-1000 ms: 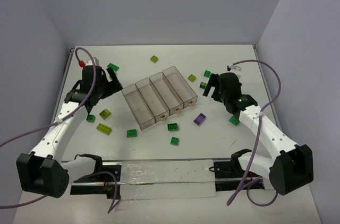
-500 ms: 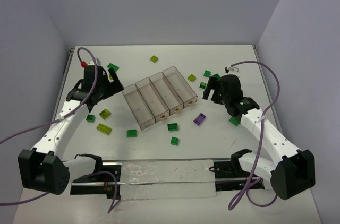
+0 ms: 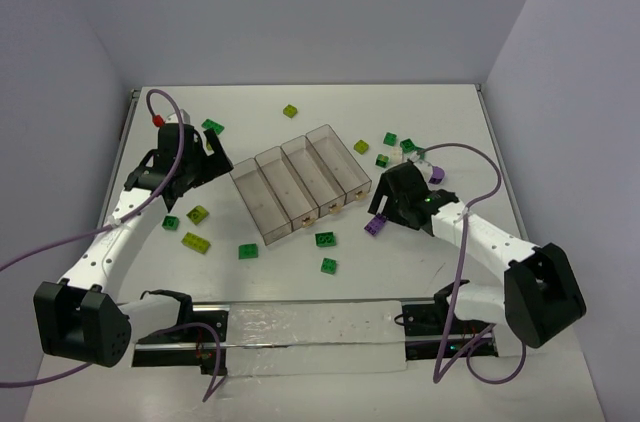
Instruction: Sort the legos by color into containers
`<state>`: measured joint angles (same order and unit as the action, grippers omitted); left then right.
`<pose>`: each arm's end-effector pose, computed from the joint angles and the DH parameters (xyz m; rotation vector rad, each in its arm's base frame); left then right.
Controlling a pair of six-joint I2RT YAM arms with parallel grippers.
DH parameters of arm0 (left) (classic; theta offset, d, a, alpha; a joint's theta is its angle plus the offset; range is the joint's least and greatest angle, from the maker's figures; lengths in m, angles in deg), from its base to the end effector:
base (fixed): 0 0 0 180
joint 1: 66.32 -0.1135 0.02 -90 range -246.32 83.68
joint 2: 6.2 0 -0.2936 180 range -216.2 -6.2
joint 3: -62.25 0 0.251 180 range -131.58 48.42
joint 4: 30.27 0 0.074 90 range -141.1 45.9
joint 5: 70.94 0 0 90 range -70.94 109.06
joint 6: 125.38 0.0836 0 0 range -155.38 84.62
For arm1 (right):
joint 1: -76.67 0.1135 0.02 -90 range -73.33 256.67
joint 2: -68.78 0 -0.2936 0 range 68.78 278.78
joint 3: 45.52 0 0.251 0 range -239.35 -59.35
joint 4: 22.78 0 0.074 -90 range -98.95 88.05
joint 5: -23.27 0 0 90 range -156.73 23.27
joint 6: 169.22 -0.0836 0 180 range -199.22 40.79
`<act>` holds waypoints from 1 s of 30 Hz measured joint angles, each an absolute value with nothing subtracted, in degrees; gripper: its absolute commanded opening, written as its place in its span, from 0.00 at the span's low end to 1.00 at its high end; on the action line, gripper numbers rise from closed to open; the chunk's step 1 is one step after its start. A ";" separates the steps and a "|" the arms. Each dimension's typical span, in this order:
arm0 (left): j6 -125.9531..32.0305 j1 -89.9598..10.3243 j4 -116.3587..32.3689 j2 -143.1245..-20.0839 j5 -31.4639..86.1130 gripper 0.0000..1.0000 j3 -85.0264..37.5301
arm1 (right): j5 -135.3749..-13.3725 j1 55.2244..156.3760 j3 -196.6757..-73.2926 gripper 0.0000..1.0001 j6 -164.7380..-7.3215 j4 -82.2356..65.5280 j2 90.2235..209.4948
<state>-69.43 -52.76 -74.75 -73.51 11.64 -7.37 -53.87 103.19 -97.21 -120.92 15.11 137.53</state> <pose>0.2687 -0.0537 0.2892 -0.4771 2.2655 -0.2769 0.2256 0.0918 0.1862 0.4194 2.4721 0.2099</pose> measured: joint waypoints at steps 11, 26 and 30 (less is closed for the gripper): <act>-69.18 -52.76 -74.79 -73.51 11.84 0.99 -7.37 | -53.15 103.75 -97.13 0.83 -127.36 13.62 146.10; -68.93 -52.76 -74.78 -73.51 11.84 0.99 -7.37 | -49.19 108.31 -98.32 0.44 -131.12 13.19 149.91; -68.77 -52.76 -74.80 -73.51 11.84 0.99 -7.37 | -47.98 109.05 -98.33 0.24 -131.97 13.93 149.84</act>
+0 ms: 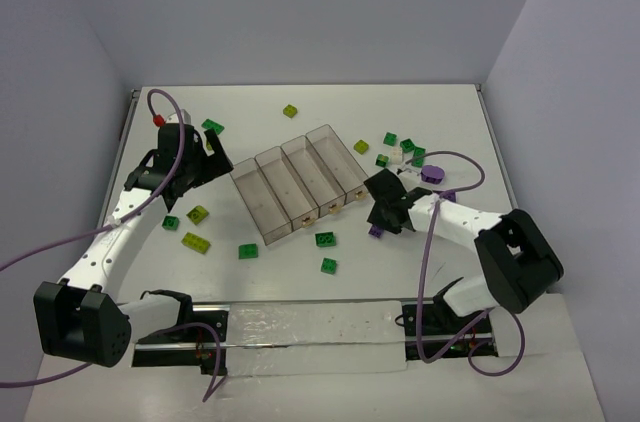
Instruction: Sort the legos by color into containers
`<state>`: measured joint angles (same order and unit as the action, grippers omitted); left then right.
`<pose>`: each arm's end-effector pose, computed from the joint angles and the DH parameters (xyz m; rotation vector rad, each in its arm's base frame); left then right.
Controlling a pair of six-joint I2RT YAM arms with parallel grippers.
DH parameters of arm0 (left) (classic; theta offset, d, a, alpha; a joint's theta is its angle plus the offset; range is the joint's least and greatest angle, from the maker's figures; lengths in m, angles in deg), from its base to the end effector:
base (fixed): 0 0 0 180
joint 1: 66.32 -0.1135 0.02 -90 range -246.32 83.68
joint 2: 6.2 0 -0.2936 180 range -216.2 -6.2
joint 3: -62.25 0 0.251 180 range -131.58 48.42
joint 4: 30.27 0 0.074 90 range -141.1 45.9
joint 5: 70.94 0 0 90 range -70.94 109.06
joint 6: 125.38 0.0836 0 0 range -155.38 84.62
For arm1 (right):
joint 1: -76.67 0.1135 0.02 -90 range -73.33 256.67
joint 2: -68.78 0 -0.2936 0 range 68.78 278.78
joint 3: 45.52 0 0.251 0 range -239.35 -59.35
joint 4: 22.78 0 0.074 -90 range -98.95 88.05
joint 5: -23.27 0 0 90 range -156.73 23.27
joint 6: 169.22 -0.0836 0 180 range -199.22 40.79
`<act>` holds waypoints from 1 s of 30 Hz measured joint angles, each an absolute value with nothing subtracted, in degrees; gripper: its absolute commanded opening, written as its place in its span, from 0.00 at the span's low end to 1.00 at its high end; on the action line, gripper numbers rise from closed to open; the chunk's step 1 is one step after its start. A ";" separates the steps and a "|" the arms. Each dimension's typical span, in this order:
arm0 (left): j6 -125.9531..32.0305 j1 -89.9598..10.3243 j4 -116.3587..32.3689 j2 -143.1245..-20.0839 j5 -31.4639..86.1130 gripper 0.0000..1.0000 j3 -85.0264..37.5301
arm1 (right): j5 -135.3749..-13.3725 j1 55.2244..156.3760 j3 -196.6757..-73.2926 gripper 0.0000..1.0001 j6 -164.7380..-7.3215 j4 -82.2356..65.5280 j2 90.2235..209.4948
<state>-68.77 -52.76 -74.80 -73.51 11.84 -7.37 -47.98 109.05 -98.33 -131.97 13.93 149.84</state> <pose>0.2686 -0.0540 0.2890 -0.4624 2.2695 -0.2745 0.2342 0.1167 0.1460 0.5540 2.5443 0.0744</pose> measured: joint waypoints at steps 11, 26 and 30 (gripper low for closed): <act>-68.55 -52.76 -75.40 -73.46 11.79 0.99 -7.37 | -44.86 109.05 -103.17 0.20 -127.53 19.84 137.50; -68.18 -52.76 -78.09 -71.96 10.46 0.99 -7.72 | -43.75 109.08 -140.15 0.25 -112.50 15.54 166.28; -67.96 -52.76 -78.66 -70.95 9.91 0.99 -7.78 | -43.92 109.08 -146.91 0.27 -109.69 16.44 174.39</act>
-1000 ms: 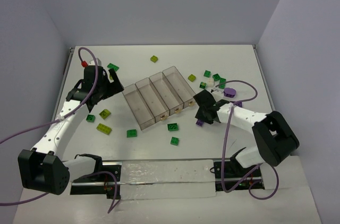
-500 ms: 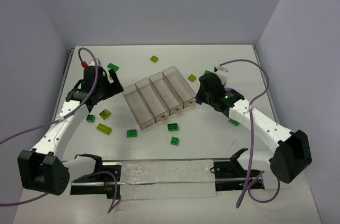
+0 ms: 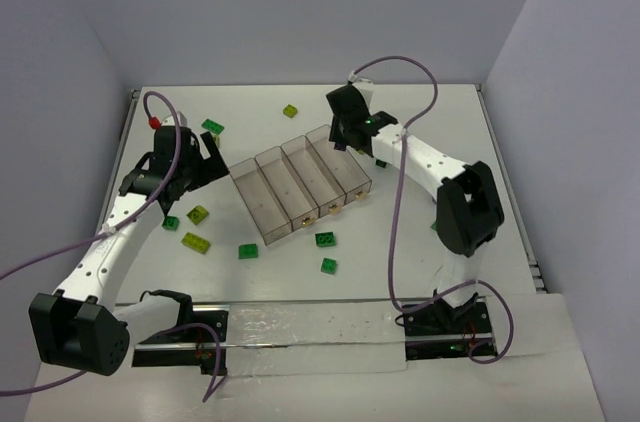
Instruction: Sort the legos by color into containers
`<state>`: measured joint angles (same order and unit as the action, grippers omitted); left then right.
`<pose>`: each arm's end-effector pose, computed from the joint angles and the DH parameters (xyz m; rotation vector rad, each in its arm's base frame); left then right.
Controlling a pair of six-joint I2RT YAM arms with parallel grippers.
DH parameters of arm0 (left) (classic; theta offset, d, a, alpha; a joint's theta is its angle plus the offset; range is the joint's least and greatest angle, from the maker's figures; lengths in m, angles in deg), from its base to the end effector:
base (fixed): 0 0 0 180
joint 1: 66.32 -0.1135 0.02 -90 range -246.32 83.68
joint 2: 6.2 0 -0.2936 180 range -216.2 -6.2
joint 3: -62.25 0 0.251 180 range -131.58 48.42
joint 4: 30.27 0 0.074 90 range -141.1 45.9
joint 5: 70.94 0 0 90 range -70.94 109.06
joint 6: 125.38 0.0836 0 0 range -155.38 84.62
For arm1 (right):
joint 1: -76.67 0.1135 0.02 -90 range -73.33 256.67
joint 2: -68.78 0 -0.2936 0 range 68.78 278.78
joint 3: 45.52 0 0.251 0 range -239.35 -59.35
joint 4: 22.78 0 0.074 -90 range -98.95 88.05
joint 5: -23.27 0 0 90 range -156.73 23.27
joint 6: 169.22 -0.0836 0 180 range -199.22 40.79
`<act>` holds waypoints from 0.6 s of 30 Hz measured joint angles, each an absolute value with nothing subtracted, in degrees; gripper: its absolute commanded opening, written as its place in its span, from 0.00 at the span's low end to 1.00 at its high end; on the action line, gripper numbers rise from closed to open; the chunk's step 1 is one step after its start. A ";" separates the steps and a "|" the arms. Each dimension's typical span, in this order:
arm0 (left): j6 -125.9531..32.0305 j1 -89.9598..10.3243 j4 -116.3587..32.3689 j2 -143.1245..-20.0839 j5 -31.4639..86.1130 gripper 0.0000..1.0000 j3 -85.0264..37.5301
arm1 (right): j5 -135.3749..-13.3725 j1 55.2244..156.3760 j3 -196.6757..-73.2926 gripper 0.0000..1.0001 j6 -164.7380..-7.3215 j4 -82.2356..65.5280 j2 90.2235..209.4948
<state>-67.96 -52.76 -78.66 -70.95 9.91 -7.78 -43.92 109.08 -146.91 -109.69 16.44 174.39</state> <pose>0.2549 -0.0478 0.2952 -0.4628 2.2753 -0.2235 0.4049 0.2187 0.2739 0.1573 2.2545 0.1178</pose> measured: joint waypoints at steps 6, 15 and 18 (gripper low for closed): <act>-67.76 -52.76 -79.06 -70.23 9.81 0.99 -7.78 | -44.01 109.08 -153.76 0.42 -107.34 16.33 182.49; -67.46 -52.76 -79.41 -70.23 9.66 0.99 -7.78 | -45.31 109.08 -159.37 0.80 -105.65 16.91 188.84; -67.35 -52.76 -79.79 -70.23 9.63 0.99 -7.78 | -45.01 109.08 -159.22 0.78 -105.69 16.94 188.65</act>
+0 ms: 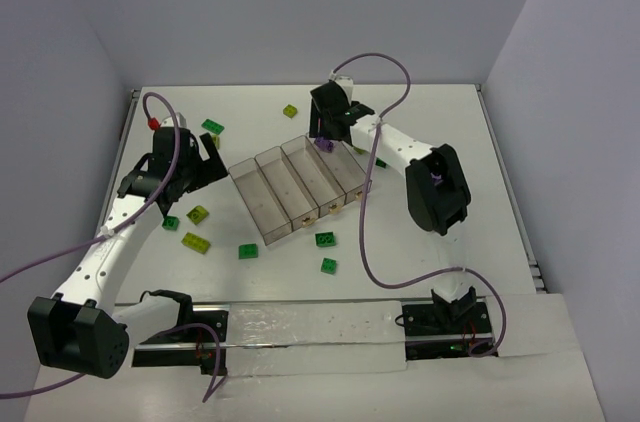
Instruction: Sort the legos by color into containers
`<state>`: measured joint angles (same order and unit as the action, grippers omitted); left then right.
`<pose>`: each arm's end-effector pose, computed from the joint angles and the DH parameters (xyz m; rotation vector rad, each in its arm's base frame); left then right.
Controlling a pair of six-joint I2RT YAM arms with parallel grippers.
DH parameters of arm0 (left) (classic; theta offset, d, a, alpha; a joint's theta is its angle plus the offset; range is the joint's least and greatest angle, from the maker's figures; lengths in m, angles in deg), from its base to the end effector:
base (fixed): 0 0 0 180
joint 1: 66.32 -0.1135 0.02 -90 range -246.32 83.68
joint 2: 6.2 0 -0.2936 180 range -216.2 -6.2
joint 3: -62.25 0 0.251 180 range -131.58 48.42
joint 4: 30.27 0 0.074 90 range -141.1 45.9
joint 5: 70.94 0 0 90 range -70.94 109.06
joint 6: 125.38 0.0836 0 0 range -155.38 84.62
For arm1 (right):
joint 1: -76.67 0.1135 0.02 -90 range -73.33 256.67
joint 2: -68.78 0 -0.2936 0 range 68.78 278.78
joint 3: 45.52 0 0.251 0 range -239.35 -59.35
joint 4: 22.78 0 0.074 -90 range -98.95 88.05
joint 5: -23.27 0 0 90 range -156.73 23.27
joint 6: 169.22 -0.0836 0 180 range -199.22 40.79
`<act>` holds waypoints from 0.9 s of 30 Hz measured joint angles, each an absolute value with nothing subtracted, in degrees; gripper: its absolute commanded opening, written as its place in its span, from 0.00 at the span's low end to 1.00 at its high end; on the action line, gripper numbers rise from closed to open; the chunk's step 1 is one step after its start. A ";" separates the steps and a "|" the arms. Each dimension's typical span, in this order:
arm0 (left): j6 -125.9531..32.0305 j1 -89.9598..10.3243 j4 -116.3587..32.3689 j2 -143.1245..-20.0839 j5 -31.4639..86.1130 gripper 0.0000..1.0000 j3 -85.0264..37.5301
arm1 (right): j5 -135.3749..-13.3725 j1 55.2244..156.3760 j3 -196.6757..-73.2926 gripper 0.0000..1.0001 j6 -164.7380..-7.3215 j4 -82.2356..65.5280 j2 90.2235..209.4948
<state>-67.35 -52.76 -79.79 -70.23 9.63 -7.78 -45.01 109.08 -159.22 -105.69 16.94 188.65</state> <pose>0.2506 -0.0464 0.2959 -0.4533 2.2823 -0.2096 0.4567 0.2533 0.2322 0.0592 2.3014 0.0736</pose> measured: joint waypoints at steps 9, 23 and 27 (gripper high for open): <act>-67.16 -52.76 -80.02 -70.11 9.73 0.99 -8.07 | -44.96 103.61 -141.49 0.78 -107.03 16.27 169.99; -66.72 -52.76 -79.99 -68.77 9.92 0.99 -9.23 | -47.80 77.48 -117.25 0.89 -111.33 15.28 157.34; -66.63 -52.76 -79.91 -68.87 9.96 0.99 -9.60 | -49.65 74.49 -117.46 0.89 -111.62 14.05 159.73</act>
